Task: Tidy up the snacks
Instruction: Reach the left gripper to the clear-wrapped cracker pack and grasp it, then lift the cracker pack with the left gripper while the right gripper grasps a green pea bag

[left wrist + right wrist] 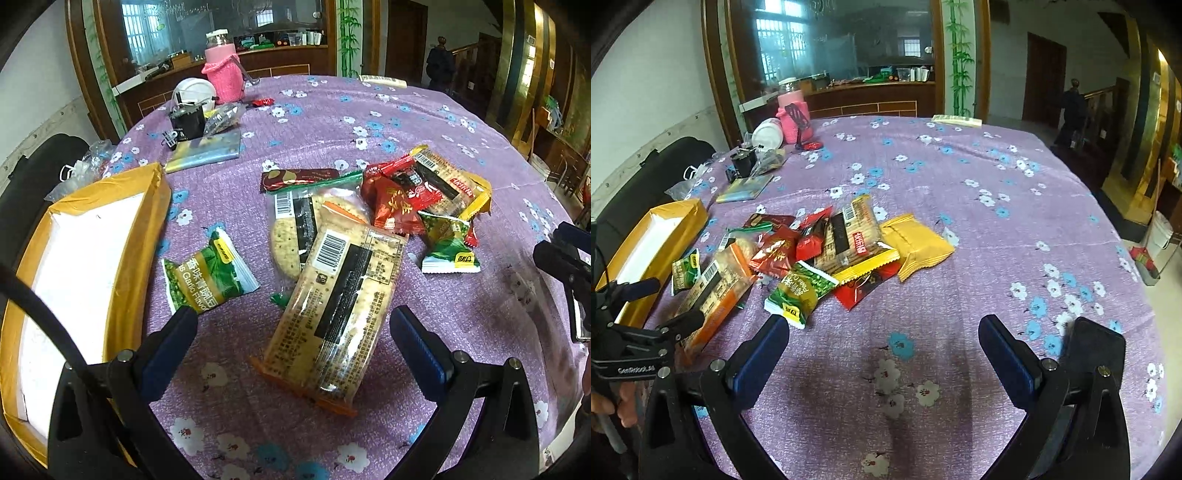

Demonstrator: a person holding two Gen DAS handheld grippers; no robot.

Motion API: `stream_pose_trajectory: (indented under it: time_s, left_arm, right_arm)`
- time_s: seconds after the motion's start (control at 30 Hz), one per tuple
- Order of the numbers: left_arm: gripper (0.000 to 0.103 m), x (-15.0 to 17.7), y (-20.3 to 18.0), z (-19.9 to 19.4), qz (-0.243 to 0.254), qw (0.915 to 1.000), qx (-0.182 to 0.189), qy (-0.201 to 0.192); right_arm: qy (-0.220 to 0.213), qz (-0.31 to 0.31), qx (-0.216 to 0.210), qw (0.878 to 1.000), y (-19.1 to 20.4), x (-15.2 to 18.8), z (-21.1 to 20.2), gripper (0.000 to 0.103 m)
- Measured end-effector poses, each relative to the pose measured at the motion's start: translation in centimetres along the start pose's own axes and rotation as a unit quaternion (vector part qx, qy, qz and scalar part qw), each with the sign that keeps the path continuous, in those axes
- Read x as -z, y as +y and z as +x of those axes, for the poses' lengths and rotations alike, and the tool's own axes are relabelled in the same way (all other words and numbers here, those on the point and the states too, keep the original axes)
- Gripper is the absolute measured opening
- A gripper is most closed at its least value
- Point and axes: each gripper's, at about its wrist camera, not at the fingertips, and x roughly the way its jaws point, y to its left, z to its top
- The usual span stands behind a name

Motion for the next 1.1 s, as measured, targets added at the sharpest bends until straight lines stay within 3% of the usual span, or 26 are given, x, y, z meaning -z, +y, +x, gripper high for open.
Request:
stream_pose_trajectory:
  time_s: [0.33, 0.5, 0.8, 0.87, 0.9, 1.1]
  left_arm:
    - [0.103, -0.4, -1.2, 0.8, 0.024, 0.9997, 0.002, 0.007]
    - [0.098, -0.8, -1.9, 1.7, 0.039, 0.9991, 0.008, 0.017]
    - [0.079, -1.1, -2.8, 2.9, 0.059, 0.9977, 0.015, 0.029]
    - [0.065, -1.1, -2.9, 3.0, 0.066, 0.9973, 0.012, 0.029]
    - [0.062, -1.1, -2.9, 3.0, 0.069, 0.9972, 0.011, 0.029]
    - [0.06, -0.5, -2.1, 2.4, 0.059, 0.9975, 0.032, 0.024]
  right_arm:
    - [0.004, -0.007, 0.0, 1.0, -0.4, -0.1, 0.5, 0.095]
    - [0.009, 0.008, 0.004, 1.0, -1.5, -0.1, 0.8, 0.095]
    - [0.021, 0.023, 0.005, 1.0, -2.8, 0.0, 1.4, 0.095]
    - [0.024, 0.023, 0.007, 0.999, -3.1, 0.0, 1.6, 0.095]
    - [0.026, 0.024, 0.008, 0.999, -3.2, 0.0, 1.7, 0.095]
    - [0.058, 0.024, 0.006, 0.998, -4.3, 0.3, 2.8, 0.075]
